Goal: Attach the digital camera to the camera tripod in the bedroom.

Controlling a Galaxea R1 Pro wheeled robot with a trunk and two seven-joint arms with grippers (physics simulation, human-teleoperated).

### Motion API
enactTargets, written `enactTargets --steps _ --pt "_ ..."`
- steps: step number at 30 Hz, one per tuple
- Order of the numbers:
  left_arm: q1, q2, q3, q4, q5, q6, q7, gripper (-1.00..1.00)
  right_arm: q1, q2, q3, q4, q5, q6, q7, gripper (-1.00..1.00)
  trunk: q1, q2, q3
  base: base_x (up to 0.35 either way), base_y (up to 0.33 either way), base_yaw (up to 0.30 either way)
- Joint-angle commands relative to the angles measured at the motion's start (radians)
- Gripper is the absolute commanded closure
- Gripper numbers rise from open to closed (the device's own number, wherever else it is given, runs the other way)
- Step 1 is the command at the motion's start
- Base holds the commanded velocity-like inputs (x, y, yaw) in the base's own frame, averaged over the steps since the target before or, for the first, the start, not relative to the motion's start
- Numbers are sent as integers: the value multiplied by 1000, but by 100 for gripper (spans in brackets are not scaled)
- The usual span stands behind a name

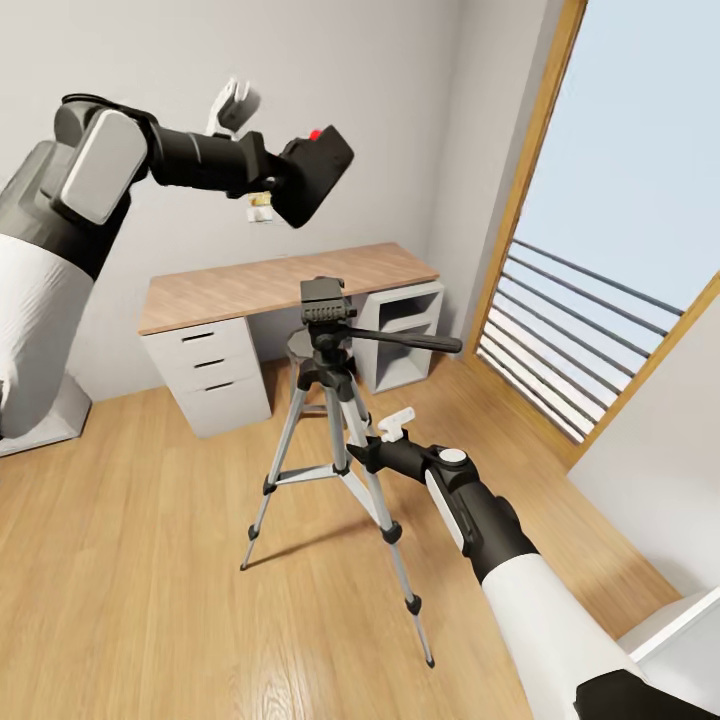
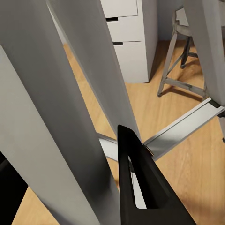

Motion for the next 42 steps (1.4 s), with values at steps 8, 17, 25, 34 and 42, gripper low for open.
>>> enactTargets --steps 8,17,25,34,42 --pt "-1 52 -50 6 -17 -30 -40 100 -1 1 -1 -2 3 4 5 100 1 -2 -2 0 0 0" --pt "-1 59 -360 -37 -48 -39 -84 100 -1 1 -1 -2 3 4 6 100 1 -2 -2 0 0 0" --pt "-1 165 -606 -283 -271 -439 -408 100 -1 0 0 -2 5 5 17 100 1 -2 -2 0 0 0" --pt "-1 215 -601 -336 -276 -446 -422 100 -1 0 1 -2 7 9 16 100 1 -2 -2 0 0 0" --pt "-1 349 -465 -471 -275 -441 -424 100 -1 1 1 -2 8 10 16 100 1 -2 -2 0 0 0"
